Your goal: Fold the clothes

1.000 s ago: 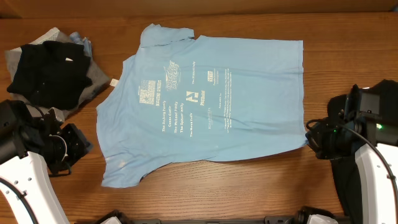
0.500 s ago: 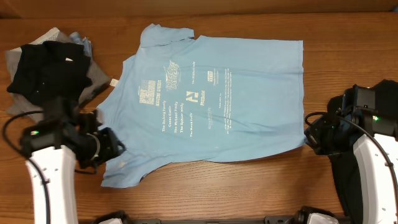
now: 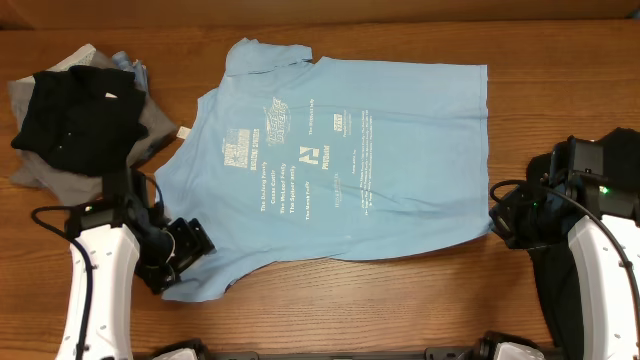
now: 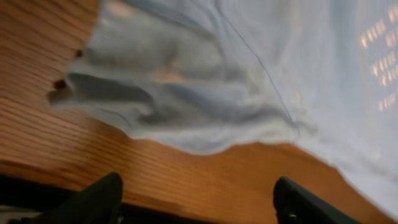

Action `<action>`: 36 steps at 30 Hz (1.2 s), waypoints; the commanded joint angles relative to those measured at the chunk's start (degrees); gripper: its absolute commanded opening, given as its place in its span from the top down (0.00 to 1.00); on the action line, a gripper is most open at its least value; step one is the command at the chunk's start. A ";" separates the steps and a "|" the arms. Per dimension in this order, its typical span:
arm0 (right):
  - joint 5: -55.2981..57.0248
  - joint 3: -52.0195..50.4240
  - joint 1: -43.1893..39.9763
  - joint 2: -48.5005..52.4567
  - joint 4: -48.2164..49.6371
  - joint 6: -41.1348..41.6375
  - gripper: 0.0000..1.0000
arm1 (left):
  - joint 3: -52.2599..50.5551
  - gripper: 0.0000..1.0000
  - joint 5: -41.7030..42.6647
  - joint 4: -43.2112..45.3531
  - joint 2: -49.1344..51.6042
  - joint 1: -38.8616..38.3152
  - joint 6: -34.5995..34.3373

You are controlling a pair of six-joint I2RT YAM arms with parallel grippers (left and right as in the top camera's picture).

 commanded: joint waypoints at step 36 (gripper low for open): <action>0.79 0.70 -0.13 -0.20 0.74 -1.25 0.95 | -4.26 0.50 -6.21 9.77 22.23 13.84 7.52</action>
